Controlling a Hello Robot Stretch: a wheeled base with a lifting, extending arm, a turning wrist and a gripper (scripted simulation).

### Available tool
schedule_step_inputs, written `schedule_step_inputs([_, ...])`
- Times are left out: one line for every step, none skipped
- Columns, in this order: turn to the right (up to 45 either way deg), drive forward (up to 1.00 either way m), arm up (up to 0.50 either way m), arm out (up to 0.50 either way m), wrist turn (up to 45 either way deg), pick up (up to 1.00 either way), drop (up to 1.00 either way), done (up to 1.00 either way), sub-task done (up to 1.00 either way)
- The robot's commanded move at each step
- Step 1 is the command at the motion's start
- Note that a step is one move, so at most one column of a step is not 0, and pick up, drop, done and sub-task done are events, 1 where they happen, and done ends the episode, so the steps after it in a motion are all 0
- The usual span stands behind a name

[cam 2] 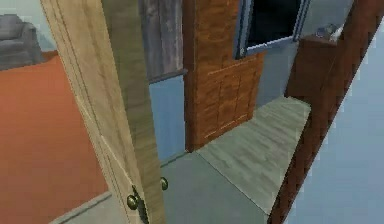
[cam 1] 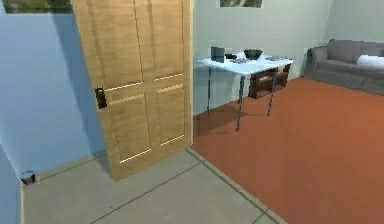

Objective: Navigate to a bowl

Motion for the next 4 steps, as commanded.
schedule_step_inputs([0.0,0.25,0.0,0.0,0.0,0.0,0.0,0.0,0.0])
schedule_step_inputs([27.0,0.0,0.0,0.0,0.0,0.0,0.0,0.0,0.0])
schedule_step_inputs([0.0,1.0,0.0,0.0,0.0,0.0,0.0,0.0,0.0])
schedule_step_inputs([3.0,0.0,0.0,0.0,0.0,0.0,0.0,0.0,0.0])
